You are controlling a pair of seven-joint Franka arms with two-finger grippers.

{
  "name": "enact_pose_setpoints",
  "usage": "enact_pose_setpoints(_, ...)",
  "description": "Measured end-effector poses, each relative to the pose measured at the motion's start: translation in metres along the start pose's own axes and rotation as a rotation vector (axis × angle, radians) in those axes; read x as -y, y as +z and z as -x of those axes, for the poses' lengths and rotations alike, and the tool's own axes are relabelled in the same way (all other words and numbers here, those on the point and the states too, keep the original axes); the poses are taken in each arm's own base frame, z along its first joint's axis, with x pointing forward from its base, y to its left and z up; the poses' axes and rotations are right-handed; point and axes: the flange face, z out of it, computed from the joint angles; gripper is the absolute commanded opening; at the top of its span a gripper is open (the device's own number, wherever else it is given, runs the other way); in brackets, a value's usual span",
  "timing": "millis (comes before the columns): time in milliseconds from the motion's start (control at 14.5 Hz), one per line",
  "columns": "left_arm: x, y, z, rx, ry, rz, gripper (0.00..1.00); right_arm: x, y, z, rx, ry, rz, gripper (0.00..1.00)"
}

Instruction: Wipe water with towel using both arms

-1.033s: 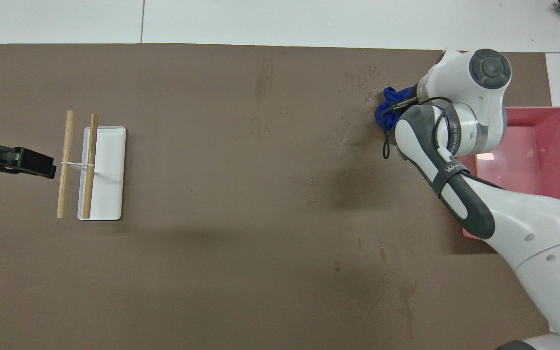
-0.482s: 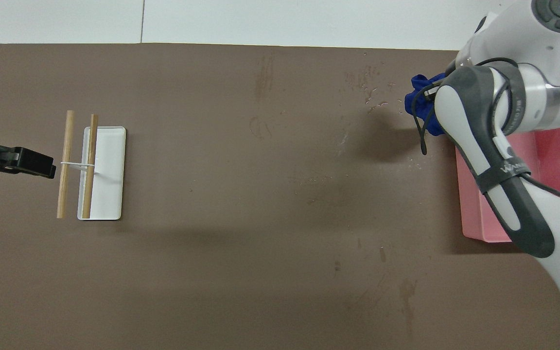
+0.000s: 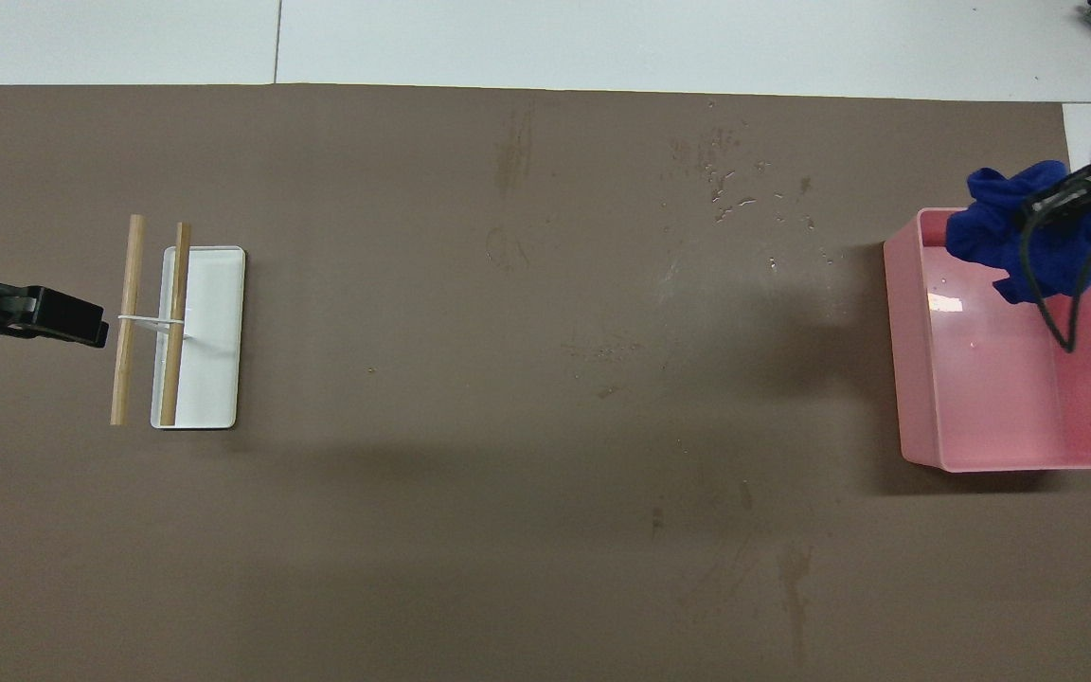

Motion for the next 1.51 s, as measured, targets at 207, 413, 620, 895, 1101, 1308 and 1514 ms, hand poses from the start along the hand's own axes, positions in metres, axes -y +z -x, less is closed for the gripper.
enact_pose_setpoints(207, -0.001, -0.001, 0.000, -0.004, 0.001, 0.000, 1.00, -0.050, 0.020, 0.042, 0.023, -0.016, -0.019, 0.00)
enact_pose_setpoints(413, 0.003, -0.003, 0.001, -0.011, -0.025, -0.001, 1.00, -0.069, 0.076, 0.073, 0.007, 0.004, -0.011, 0.00)
enact_pose_setpoints(620, 0.000, -0.007, 0.003, -0.019, -0.054, -0.002, 1.00, -0.054, 0.108, 0.088, 0.011, -0.002, -0.017, 0.75)
enact_pose_setpoints(895, -0.007, -0.013, 0.006, -0.030, -0.041, -0.004, 1.00, -0.046, 0.093, 0.093, -0.008, -0.007, -0.003, 1.00)
enact_pose_setpoints(1101, -0.008, -0.017, 0.008, -0.037, -0.007, -0.006, 1.00, -0.036, 0.062, 0.096, -0.007, -0.019, -0.005, 1.00)
enact_pose_setpoints(1308, -0.007, -0.016, 0.009, -0.033, -0.005, -0.006, 1.00, 0.011, 0.002, 0.099, 0.009, -0.023, -0.013, 1.00)
enact_pose_setpoints(1514, -0.005, -0.016, 0.010, -0.025, -0.008, -0.005, 1.00, 0.091, -0.051, 0.113, 0.062, 0.029, -0.025, 1.00)
